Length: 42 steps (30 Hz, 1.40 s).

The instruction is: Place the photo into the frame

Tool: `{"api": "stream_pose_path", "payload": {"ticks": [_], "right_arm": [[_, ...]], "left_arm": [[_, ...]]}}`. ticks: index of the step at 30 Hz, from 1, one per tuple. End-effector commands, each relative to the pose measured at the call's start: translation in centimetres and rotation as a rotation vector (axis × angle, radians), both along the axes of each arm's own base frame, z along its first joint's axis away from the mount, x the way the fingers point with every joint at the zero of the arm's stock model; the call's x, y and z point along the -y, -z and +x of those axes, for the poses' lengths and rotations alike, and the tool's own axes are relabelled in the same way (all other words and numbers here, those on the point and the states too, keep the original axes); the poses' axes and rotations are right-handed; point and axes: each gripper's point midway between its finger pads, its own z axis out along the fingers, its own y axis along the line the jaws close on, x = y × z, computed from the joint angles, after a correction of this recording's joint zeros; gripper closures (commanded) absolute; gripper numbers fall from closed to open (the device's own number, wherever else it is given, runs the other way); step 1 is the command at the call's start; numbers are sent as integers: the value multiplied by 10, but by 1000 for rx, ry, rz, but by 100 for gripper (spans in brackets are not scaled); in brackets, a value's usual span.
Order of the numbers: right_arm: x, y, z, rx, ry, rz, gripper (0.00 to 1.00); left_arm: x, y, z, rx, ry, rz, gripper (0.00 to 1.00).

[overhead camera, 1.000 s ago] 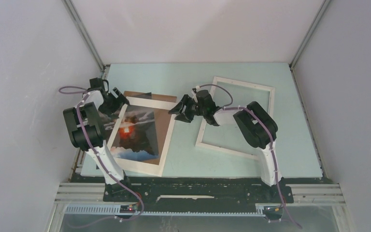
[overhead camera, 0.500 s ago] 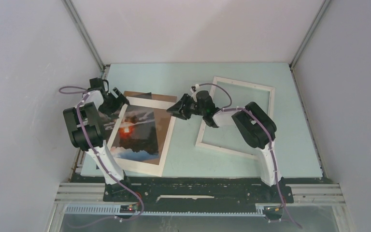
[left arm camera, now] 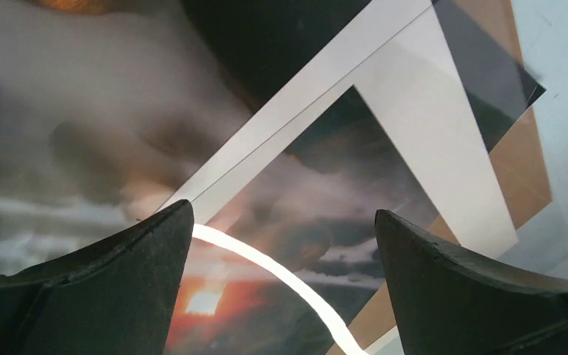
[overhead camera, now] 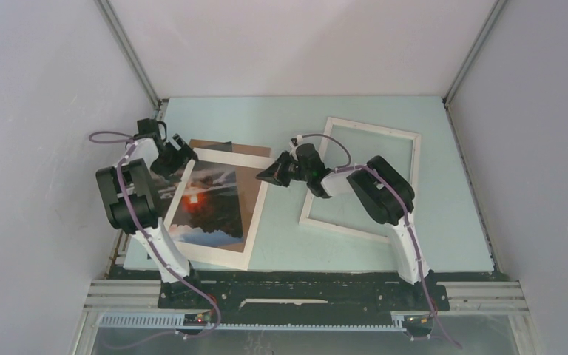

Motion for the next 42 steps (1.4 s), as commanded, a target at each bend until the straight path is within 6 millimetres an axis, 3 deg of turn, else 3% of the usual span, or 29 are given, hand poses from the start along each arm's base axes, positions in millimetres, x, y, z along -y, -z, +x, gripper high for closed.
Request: {"api": "stream_pose_path", "payload": {"ticks": [1,2,4,7,10,13,16,18,25,31,35,42], "right_arm": [[30,-41,7,-1,-61,-27,100],[38,-42,0,-16,-104,-38,100],[73,-44,-2,-61,-136,-57,100],[121,-49,-11,-117,-185,-48,100],[170,-44,-24,-165,-209,-111,100],[207,-36,-30,-167,-208,-127,100],[227,-31,-25,-172,-197,-104,95],[233,-30,-19,-171,-181,-86,91],[251,-8,-11,-206,-141,-106,74],[255,4,-8,-261,-40,-187,53],[252,-3,-10,-239,89,-153,41],[237,-17,-37,-224,184,-69,37]], "left_arm": [[-8,-64,-12,80,2,184,0],[-8,-76,-14,97,8,223,0],[3,-95,-14,137,42,266,0],[36,-109,-15,156,129,268,0],[102,-111,-14,234,239,127,0],[176,-103,-18,278,351,-14,0],[222,-89,-22,296,383,-102,0],[241,-72,-27,274,387,-158,0],[281,-24,-57,199,406,-302,0],[287,-1,-69,151,343,-390,0],[287,5,-70,159,300,-418,0],[287,19,-80,145,278,-446,0]]}}
